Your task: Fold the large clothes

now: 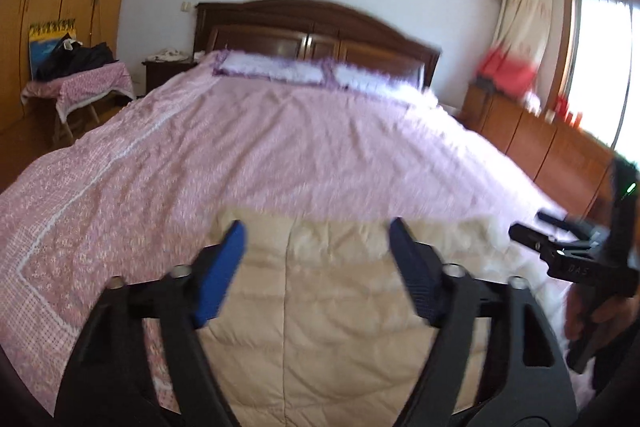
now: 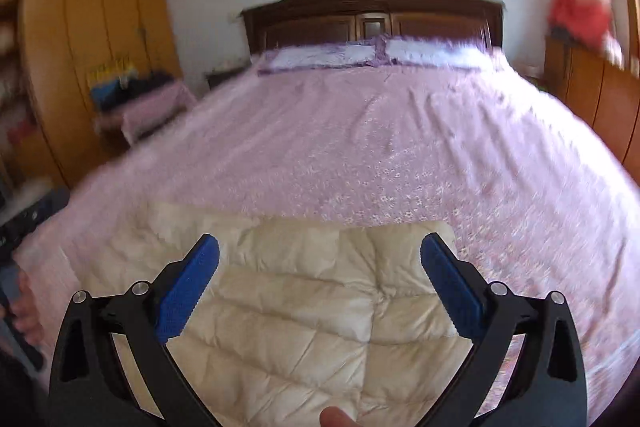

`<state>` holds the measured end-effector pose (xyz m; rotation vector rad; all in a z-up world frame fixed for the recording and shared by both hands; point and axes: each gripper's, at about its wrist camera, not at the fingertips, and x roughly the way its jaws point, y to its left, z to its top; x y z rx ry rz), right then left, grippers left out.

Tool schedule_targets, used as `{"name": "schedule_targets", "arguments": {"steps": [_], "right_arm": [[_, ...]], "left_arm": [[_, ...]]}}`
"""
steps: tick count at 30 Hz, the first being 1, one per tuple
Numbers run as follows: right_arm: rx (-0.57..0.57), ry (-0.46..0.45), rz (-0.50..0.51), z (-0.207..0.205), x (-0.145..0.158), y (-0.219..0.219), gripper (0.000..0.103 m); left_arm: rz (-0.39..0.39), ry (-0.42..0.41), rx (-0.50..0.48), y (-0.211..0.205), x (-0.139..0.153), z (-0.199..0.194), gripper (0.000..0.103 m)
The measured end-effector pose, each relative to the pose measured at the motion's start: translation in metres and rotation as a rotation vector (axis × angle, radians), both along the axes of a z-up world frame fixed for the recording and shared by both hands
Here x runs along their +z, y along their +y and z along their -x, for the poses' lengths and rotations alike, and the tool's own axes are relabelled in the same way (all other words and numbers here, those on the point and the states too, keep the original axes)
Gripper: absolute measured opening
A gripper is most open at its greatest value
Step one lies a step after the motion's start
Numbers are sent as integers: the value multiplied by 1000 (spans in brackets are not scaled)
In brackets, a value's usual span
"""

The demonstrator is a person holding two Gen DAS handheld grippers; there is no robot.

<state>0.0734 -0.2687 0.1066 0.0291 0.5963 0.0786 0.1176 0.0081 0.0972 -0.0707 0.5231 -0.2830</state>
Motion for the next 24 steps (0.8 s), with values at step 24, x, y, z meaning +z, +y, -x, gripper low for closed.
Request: {"name": "schedule_targets", "arguments": {"steps": [24], "right_arm": [[-167, 185, 96, -44, -105, 7, 69]], "left_arm": [[-65, 195, 107, 5, -99, -71, 30]]}}
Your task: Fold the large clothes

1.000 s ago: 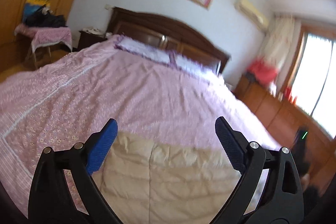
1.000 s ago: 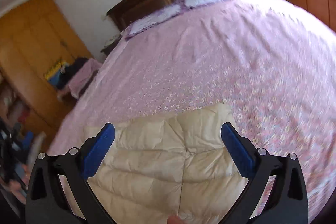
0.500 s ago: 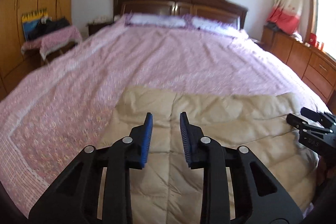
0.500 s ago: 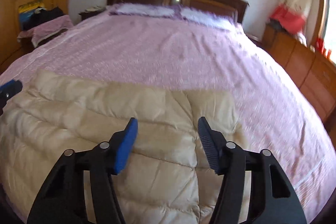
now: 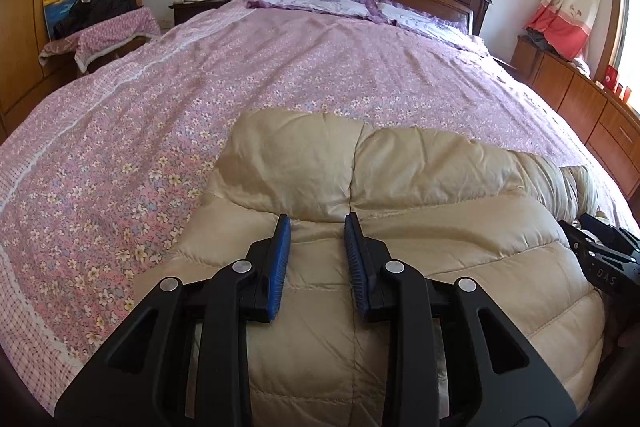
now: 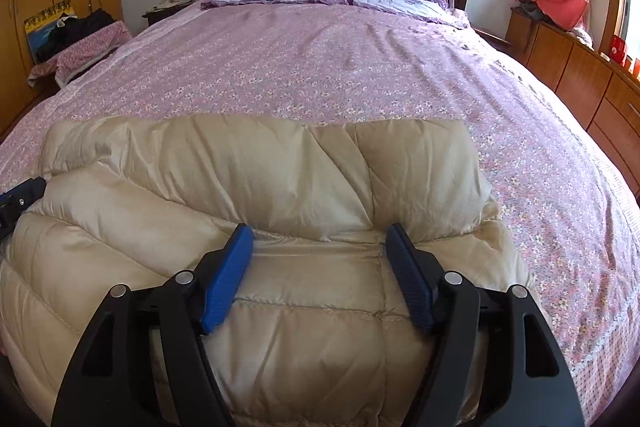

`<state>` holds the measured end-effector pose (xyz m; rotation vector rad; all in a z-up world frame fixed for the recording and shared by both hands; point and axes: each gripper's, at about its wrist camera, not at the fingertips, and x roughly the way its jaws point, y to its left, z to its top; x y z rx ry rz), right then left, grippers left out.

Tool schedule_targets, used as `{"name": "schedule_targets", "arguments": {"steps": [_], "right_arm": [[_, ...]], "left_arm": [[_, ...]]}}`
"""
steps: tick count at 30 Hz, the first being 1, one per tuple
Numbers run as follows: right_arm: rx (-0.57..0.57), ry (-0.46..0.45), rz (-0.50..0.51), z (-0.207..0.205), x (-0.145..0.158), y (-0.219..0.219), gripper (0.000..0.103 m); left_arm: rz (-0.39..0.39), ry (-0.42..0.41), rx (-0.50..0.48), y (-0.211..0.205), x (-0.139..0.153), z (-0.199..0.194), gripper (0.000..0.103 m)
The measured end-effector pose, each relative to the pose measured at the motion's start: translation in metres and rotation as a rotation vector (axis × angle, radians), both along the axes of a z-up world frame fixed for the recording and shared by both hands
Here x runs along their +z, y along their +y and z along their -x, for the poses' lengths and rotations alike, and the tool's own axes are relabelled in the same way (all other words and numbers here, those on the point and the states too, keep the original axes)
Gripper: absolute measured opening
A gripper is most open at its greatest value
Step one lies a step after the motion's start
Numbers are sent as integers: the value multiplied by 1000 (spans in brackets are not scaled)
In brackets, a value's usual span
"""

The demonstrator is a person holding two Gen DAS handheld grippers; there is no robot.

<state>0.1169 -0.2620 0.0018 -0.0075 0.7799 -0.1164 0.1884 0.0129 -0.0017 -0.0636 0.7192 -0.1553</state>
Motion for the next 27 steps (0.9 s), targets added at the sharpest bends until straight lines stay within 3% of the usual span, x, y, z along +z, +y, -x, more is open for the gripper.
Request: {"name": "schedule_targets", "arguments": {"steps": [10, 27], "right_arm": [[3, 0, -75, -7, -14, -11, 74], [7, 4, -95, -9, -30, -10, 76]], "left_arm": [[62, 20, -11, 5, -15, -9, 31], [110, 23, -24, 9, -34, -17, 31]]}}
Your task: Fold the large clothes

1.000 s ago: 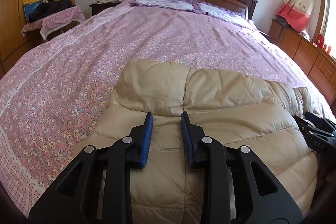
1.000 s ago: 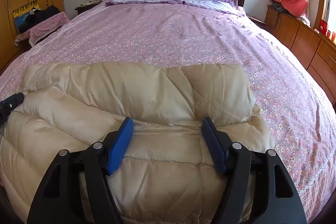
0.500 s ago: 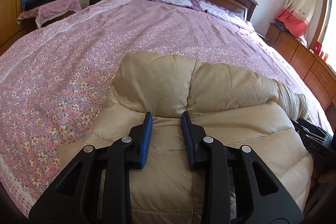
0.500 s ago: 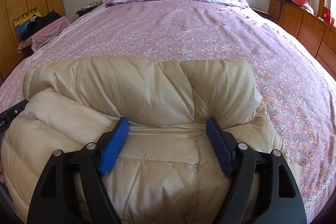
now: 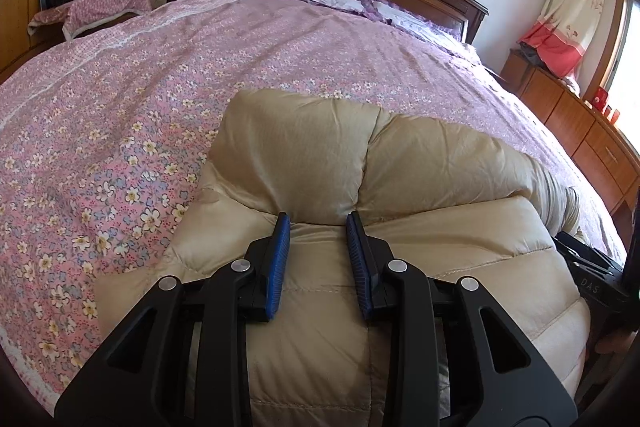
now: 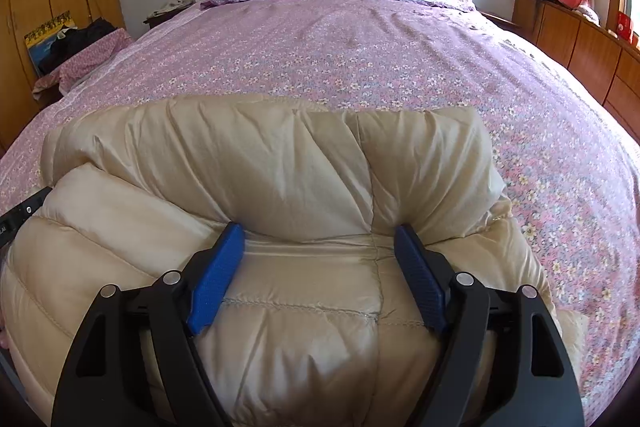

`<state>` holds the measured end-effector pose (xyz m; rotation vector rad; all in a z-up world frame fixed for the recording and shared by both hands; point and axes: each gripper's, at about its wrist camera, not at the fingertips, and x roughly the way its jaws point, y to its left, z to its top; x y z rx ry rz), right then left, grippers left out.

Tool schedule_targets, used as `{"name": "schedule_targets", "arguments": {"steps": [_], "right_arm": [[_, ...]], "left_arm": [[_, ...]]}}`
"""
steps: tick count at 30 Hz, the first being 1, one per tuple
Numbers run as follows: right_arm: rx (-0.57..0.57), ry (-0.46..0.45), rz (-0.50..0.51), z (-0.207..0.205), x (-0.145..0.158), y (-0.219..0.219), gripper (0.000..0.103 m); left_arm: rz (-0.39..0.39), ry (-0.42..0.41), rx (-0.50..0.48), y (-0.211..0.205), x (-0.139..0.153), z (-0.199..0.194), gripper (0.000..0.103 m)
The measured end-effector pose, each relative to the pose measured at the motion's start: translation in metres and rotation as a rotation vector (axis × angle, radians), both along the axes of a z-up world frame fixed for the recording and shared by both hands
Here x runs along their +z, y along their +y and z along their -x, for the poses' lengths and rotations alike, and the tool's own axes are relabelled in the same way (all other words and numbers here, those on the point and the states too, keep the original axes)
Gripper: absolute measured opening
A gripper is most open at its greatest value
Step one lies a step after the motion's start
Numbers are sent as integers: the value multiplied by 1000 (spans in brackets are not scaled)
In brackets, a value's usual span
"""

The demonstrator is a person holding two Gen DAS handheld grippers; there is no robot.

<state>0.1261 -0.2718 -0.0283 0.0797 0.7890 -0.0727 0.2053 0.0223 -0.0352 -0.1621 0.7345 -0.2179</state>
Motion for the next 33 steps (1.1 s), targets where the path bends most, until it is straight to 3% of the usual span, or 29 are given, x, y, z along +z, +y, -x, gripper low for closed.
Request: {"name": "schedule_targets", "arguments": {"steps": [5, 10, 12, 14, 19, 21, 24, 26, 28, 31, 33], "right_arm": [[7, 2, -35, -6, -6, -3, 76], [-4, 18, 16, -6, -2, 3, 76], [-10, 15, 35, -4, 1, 6, 77], [-10, 21, 33, -3, 4, 5, 77], [-18, 5, 42, 2, 9, 5, 78], [-23, 1, 46, 4, 13, 5, 78], [-65, -51, 56, 13, 36, 6, 79], [-83, -128, -26, 21, 60, 8, 80], [-106, -171, -108, 22, 80, 12, 80], [-131, -166, -196, 8, 94, 30, 80], [-118, -137, -191, -11, 89, 50, 78]], "left_arm": [[0, 3, 4, -1, -3, -4, 31], [-72, 18, 9, -11, 6, -3, 31], [-107, 18, 7, -15, 14, 1, 36], [-155, -4, 3, -20, 22, 9, 47], [-222, -25, 3, -23, 37, 25, 50], [-205, -32, 18, -19, 48, 30, 50], [-87, -65, 22, -12, 78, 40, 46], [12, -94, 22, -14, 100, 44, 26], [89, -94, 7, -24, 107, 43, 17], [89, -100, -28, -53, 97, 36, 13], [68, -64, -36, -67, 80, 26, 13]]}}
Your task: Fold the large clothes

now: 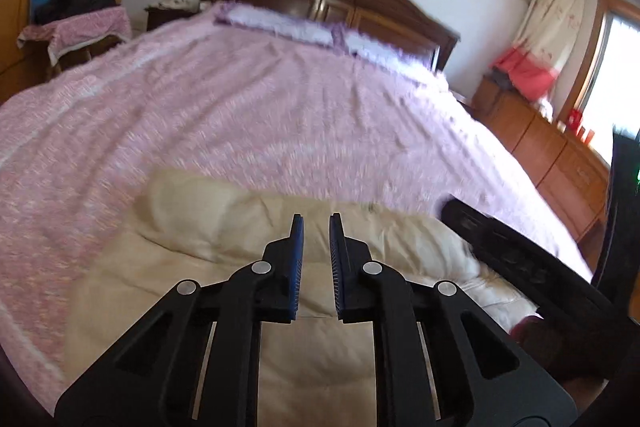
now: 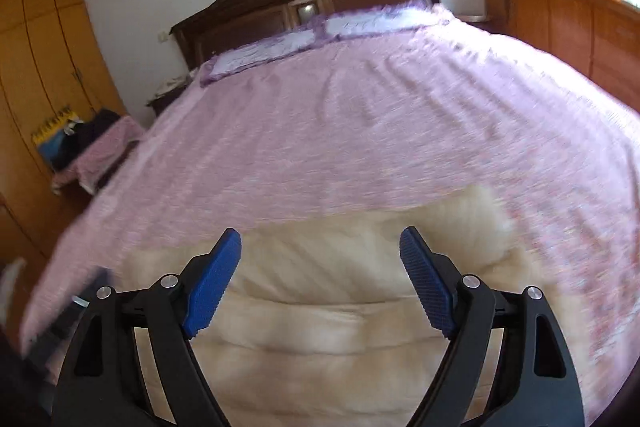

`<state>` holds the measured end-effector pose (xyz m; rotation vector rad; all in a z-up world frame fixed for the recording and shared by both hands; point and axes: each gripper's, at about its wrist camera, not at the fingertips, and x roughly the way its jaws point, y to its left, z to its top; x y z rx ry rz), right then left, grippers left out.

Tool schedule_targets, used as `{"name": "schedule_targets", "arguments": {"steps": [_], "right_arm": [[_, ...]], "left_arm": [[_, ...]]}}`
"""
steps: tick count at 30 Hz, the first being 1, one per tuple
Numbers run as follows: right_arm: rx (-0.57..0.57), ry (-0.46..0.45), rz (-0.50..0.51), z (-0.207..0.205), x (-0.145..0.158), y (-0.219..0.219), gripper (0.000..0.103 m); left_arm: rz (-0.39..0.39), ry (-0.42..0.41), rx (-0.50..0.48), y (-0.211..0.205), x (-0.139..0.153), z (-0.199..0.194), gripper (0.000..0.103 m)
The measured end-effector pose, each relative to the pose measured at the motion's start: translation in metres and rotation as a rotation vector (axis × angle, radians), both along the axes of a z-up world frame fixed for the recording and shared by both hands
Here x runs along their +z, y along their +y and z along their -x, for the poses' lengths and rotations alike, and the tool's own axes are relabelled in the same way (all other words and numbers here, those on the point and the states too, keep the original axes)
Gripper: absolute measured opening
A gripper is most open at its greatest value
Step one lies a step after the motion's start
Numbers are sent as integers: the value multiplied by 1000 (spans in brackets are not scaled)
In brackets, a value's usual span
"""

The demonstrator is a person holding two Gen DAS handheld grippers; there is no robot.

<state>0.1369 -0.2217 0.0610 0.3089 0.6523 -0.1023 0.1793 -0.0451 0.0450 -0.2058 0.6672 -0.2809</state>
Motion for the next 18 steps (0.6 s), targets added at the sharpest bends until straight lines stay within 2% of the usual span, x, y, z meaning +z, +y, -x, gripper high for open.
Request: {"name": "schedule_targets", "arguments": {"steps": [2, 5, 7, 10, 18], "right_arm": [[-3, 41, 60, -16, -14, 17, 76], [1, 95, 52, -30, -37, 23, 76], [-2, 120, 72, -36, -51, 23, 76], [-8, 112, 97, -34, -65, 24, 76], [-7, 105, 83, -39, -84, 22, 78]], "left_arm": [[-6, 55, 5, -8, -20, -11, 13], [-21, 109, 15, -11, -43, -23, 13], [-62, 109, 20, -15, -53, -26, 12], [-97, 92, 19, -21, -65, -27, 12], [-94, 93, 9, -23, -75, -32, 12]]}}
